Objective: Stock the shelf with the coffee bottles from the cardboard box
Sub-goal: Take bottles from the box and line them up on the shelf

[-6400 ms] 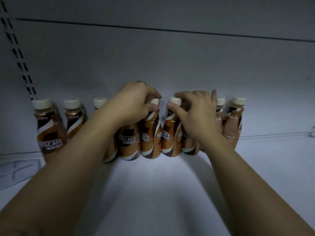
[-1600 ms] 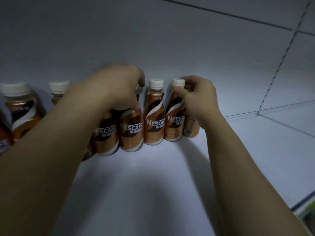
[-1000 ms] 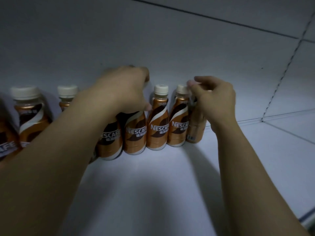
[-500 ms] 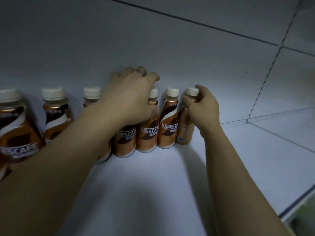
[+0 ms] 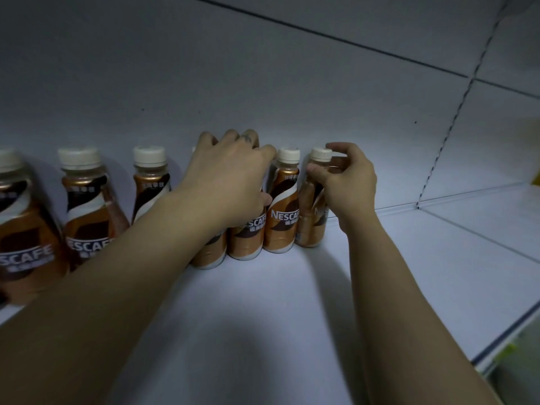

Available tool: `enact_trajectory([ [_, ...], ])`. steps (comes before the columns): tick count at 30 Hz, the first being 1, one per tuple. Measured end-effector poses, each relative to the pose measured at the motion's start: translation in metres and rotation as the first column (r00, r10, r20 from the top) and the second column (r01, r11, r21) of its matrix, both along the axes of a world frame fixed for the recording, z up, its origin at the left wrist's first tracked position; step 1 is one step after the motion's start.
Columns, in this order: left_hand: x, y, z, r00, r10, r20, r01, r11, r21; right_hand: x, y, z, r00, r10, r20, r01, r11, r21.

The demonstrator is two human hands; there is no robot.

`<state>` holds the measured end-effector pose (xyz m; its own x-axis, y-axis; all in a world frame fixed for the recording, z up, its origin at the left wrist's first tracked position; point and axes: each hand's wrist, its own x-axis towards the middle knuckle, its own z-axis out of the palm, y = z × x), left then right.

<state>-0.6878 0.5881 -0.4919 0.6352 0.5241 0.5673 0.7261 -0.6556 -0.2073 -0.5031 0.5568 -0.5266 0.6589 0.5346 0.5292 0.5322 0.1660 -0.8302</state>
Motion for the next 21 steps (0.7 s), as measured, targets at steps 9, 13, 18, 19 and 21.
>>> enact_trajectory([
  [9, -0.001, 0.002, -0.002, 1.000, -0.013, 0.003, 0.013, 1.000, 0.010, -0.007, -0.003, 0.002, 0.992, -0.089, 0.091, 0.091, 0.996, -0.020],
  [13, -0.005, 0.002, 0.000, 0.999, -0.046, 0.006, 0.046, 0.999, -0.013, -0.005, -0.004, 0.006, 0.990, -0.057, 0.130, 0.067, 0.995, -0.070],
  [18, -0.008, 0.006, 0.000, 0.998, -0.063, -0.012, 0.063, 0.998, -0.016, -0.007, -0.002, 0.004, 0.979, -0.024, 0.202, 0.045, 0.994, -0.099],
  [19, -0.009, 0.006, 0.000, 0.998, -0.065, -0.014, 0.065, 0.998, -0.023, -0.008, -0.002, 0.005, 0.974, -0.022, 0.227, 0.048, 0.993, -0.111],
  [21, -0.011, 0.004, 0.002, 0.997, -0.075, -0.022, 0.074, 0.997, -0.028, -0.012, -0.004, 0.006, 0.966, -0.033, 0.257, 0.066, 0.990, -0.121],
])
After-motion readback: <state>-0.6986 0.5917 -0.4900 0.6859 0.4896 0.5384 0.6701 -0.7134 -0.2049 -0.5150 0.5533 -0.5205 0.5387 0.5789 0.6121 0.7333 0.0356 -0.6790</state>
